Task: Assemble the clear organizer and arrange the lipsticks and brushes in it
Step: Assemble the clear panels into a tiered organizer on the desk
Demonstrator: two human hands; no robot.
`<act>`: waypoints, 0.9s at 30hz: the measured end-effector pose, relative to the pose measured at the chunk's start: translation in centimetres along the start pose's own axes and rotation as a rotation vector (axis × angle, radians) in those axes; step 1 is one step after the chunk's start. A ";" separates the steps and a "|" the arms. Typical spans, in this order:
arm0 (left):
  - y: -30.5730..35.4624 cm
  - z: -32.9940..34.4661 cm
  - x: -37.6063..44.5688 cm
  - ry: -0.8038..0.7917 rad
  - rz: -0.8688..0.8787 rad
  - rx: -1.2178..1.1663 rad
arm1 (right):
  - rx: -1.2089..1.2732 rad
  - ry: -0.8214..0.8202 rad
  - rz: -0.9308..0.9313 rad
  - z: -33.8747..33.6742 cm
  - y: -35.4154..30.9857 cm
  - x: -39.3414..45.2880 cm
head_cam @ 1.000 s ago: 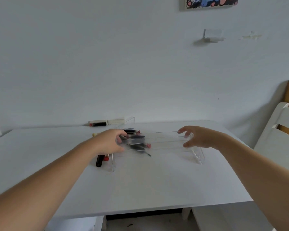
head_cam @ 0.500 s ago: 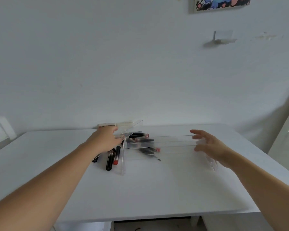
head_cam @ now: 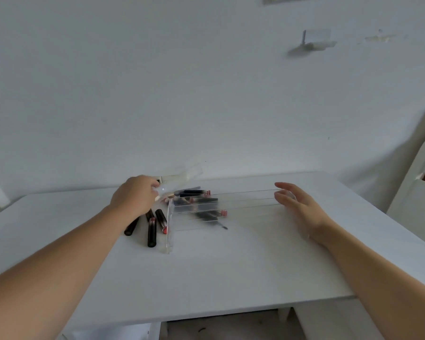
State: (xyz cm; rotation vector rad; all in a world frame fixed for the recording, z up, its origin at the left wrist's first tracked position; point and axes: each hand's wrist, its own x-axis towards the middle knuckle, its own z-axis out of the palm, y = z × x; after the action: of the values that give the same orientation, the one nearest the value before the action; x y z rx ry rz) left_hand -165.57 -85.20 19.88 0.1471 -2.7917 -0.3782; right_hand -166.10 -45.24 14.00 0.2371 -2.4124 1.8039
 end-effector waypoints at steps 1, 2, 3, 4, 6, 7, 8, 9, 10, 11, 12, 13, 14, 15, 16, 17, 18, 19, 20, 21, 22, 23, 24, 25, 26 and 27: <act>0.1 -0.3 0.2 0.045 0.010 -0.029 | 0.013 0.005 0.008 0.0 0.1 0.1; 0.2 -0.6 0.3 0.081 0.023 -0.071 | 0.025 0.013 0.014 0.0 0.2 0.1; 0.5 -0.9 0.4 0.108 0.037 -0.129 | 0.032 0.020 0.019 0.0 0.3 0.3; 1.0 -1.2 0.3 0.122 0.054 -0.197 | 0.033 0.024 0.020 -0.1 0.5 0.4; 2.1 -1.9 0.0 0.119 0.097 -0.335 | 0.024 0.021 0.021 -0.1 0.6 0.4; 2.8 -2.1 -0.3 0.108 0.130 -0.376 | 0.019 0.020 0.024 -0.2 0.7 0.5; 3.6 -2.3 -0.7 0.088 0.167 -0.392 | 0.019 0.020 0.025 -0.2 0.7 0.5; 4.4 -2.5 -1.3 0.066 0.204 -0.396 | 0.021 0.021 0.025 -0.2 0.6 0.5; 5.2 -2.6 -1.9 0.045 0.234 -0.391 | 0.024 0.025 0.021 -0.1 0.6 0.5; 5.9 -2.6 -2.5 0.023 0.256 -0.383 | 0.034 0.032 0.015 -0.1 0.5 0.5; 6.6 -2.6 -3.2 -0.001 0.274 -0.367 | 0.052 0.042 0.010 0.0 0.4 0.6; 7.2 -2.5 -3.9 -0.031 0.292 -0.352 | 0.073 0.051 0.008 0.0 0.3 0.5; 7.7 -2.4 -4.6 -0.064 0.315 -0.331 | 0.090 0.057 0.011 0.1 0.2 0.5; 8.1 -2.3 -5.2 -0.093 0.345 -0.302 | 0.104 0.057 0.015 0.2 0.1 0.4; 8.5 -2.1 -5.8 -0.121 0.373 -0.264 | 0.116 0.055 0.018 0.2 0.2 0.4; 8.8 -1.9 -6.3 -0.139 0.394 -0.229 | 0.126 0.055 0.020 0.2 0.2 0.4; 9.0 -1.7 -6.7 -0.145 0.407 -0.202 | 0.130 0.060 0.019 0.2 0.2 0.4; 9.1 -1.4 -6.9 -0.136 0.418 -0.185 | 0.133 0.066 0.021 0.2 0.2 0.4; 9.2 -1.2 -7.1 -0.122 0.433 -0.180 | 0.137 0.072 0.030 0.1 0.1 0.3; 9.2 -1.2 -7.2 -0.114 0.457 -0.181 | 0.141 0.074 0.043 0.1 -0.1 0.3; 9.3 -1.1 -7.3 -0.112 0.486 -0.175 | 0.141 0.073 0.052 0.0 -0.2 0.2; 9.3 -1.1 -7.4 -0.104 0.515 -0.157 | 0.139 0.070 0.058 -0.1 -0.3 0.0; 9.4 -1.1 -7.5 -0.090 0.539 -0.138 | 0.140 0.066 0.062 -0.2 -0.4 -0.1; 9.4 -1.0 -7.6 -0.072 0.554 -0.125 | 0.140 0.059 0.063 -0.3 -0.4 -0.2; 9.5 -0.9 -7.7 -0.058 0.561 -0.120 | 0.140 0.049 0.063 -0.4 -0.4 -0.3; 9.5 -0.8 -7.7 -0.046 0.565 -0.116 | 0.143 0.039 0.062 -0.4 -0.5 -0.3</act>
State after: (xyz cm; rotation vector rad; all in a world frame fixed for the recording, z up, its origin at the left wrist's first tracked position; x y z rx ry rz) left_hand -158.60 -75.18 20.90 -0.6676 -2.6892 -0.3954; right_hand -165.73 -44.97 14.51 0.1398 -2.2920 1.9914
